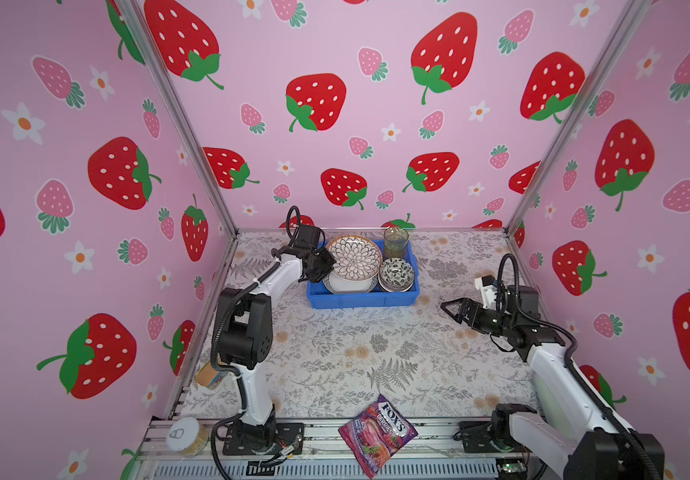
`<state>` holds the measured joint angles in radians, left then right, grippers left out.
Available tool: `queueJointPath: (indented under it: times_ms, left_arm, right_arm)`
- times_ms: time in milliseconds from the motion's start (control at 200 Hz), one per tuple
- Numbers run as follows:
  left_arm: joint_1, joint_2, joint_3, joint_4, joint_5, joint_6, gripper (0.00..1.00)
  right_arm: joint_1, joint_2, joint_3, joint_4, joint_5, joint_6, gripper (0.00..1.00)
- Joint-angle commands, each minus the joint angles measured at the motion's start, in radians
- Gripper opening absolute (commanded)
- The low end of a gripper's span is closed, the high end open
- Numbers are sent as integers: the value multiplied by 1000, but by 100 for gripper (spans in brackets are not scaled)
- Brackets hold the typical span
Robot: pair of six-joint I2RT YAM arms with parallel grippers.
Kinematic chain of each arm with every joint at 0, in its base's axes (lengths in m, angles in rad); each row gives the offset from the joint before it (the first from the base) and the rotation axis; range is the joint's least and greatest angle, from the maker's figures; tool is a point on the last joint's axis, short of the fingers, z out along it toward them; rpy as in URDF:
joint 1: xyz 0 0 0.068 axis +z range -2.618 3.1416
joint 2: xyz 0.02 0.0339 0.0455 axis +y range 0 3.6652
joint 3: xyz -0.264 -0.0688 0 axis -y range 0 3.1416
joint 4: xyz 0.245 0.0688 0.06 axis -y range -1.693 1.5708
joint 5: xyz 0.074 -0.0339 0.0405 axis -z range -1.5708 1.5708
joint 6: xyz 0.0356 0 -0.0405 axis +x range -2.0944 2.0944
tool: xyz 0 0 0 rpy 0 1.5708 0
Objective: Place the mixed dishes into the plastic bin
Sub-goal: 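Carry the flower plate with the left gripper to the bin while the right withdraws, then lower the flower plate onto the zigzag plate in the bin and open the left gripper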
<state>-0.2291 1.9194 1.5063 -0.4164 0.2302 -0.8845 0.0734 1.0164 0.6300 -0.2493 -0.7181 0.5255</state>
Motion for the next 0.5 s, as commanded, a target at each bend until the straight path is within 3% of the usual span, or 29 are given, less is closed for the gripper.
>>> queueJointPath:
  times_ms: [0,490]
  left_arm:
    - [-1,-23,14,88,6,-20,0]
    - [-20,-142,-93,118,-22,-51,0]
  right_arm:
    - [-9,9,-1,-9,-8,-30,99]
    - [-13,13,-6,-6,-22,-37,99]
